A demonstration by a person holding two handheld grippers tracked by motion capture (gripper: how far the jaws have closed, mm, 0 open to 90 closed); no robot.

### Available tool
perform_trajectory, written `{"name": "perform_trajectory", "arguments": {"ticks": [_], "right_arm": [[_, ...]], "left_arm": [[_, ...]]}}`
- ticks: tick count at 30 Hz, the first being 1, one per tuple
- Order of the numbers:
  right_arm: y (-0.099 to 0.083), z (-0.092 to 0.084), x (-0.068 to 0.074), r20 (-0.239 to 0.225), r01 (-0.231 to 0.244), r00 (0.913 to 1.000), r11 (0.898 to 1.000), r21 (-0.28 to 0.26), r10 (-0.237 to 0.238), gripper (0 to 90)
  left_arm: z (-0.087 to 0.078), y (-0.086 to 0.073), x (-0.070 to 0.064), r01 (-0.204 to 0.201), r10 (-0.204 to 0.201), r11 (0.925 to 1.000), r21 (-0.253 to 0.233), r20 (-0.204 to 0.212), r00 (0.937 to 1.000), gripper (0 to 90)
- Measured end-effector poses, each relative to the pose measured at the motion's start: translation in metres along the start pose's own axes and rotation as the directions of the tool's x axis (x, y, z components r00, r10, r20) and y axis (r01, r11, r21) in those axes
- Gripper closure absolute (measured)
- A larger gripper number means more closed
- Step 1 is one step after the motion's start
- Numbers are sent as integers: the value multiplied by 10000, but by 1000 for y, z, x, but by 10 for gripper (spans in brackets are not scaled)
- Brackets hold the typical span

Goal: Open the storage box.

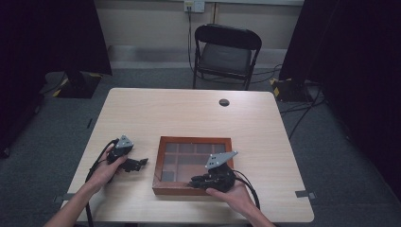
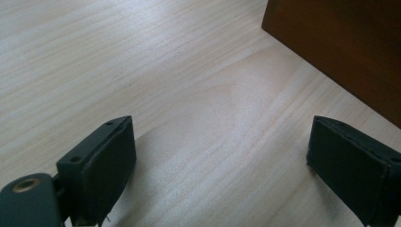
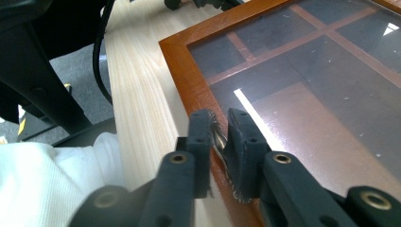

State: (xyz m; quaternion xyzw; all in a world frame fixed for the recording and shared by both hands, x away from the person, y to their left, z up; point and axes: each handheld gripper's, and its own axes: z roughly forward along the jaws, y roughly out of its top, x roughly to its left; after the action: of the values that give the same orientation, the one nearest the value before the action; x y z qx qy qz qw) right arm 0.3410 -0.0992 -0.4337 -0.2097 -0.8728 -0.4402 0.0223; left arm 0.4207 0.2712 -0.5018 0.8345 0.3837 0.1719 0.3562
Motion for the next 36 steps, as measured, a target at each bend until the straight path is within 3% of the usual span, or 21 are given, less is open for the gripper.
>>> {"name": "perform_trajectory", "arguments": {"ticks": [4, 20, 36], "right_arm": [[0, 1, -1, 190, 64, 9998, 9999, 151, -67, 771], [0, 5, 0, 197, 186, 9996, 9989, 442, -195, 812], [8, -5, 0, 48, 83, 10000, 9999, 88, -83, 815]], "left_arm": [[0, 0, 0, 19, -19, 10000, -13, 6, 10000, 84], [0, 0, 0, 21, -21, 10000, -15, 5, 10000, 84], [0, 0, 0, 5, -5, 10000, 2, 11, 10000, 83]]}}
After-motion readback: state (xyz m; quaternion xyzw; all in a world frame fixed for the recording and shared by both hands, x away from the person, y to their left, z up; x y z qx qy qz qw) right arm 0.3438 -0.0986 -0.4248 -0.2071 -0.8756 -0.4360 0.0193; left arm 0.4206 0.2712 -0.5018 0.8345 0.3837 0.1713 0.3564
